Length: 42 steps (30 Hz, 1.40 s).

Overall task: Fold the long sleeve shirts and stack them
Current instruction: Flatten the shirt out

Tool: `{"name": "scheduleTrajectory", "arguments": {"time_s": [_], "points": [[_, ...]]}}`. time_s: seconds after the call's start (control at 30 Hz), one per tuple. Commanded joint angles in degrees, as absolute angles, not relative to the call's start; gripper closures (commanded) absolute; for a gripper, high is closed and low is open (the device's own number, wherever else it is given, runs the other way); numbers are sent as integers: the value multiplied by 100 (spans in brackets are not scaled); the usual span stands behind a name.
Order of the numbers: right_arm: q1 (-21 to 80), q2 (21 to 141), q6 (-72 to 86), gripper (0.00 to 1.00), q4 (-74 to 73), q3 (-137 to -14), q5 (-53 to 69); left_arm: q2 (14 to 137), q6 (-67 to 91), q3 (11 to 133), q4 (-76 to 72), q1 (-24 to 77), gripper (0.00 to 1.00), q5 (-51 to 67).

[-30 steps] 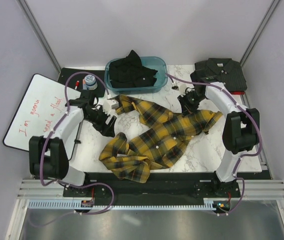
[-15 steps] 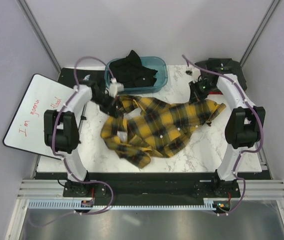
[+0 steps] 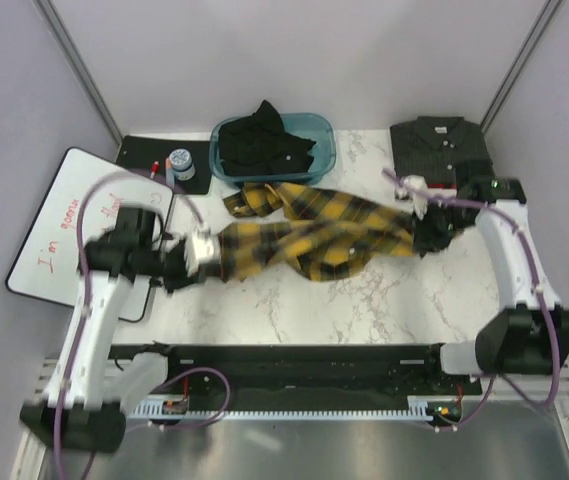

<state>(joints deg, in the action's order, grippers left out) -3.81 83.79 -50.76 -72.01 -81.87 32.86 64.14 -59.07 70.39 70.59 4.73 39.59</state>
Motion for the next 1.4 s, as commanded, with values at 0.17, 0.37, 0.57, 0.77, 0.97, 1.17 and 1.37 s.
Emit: {"name": "scheduleTrajectory", "arguments": {"time_s": [0.17, 0.37, 0.57, 0.77, 0.97, 1.17, 1.37], "points": [[-545, 7741, -6620, 21, -8226, -7012, 2609, 3892, -7349, 4587, 7445, 483, 33, 2943], [-536, 9067, -5285, 23, -7921, -7953, 3190, 5787, -5891, 5448, 6779, 483, 23, 3533], [-255, 9885, -4071, 25, -6970, -8594, 3208, 7310, -4581, 6029, 6462, 974, 20, 4104], [-149, 11222, -3665, 29, -7277, -9878, 3261, 8067, -3070, 5959, 5415, 2266, 16, 3587], [-158, 11768, -3375, 33, -6996, -9966, 2962, 8902, -2462, 6160, 4685, 2970, 15, 3305], [-193, 12304, -2665, 33, -6680, -10993, 3173, 9413, -2486, 6302, 4544, 3462, 32, 3103], [-35, 13060, -2040, 32, -6320, -12137, 3200, 9212, -2969, 5644, 4763, 3726, 81, 2892]]}}
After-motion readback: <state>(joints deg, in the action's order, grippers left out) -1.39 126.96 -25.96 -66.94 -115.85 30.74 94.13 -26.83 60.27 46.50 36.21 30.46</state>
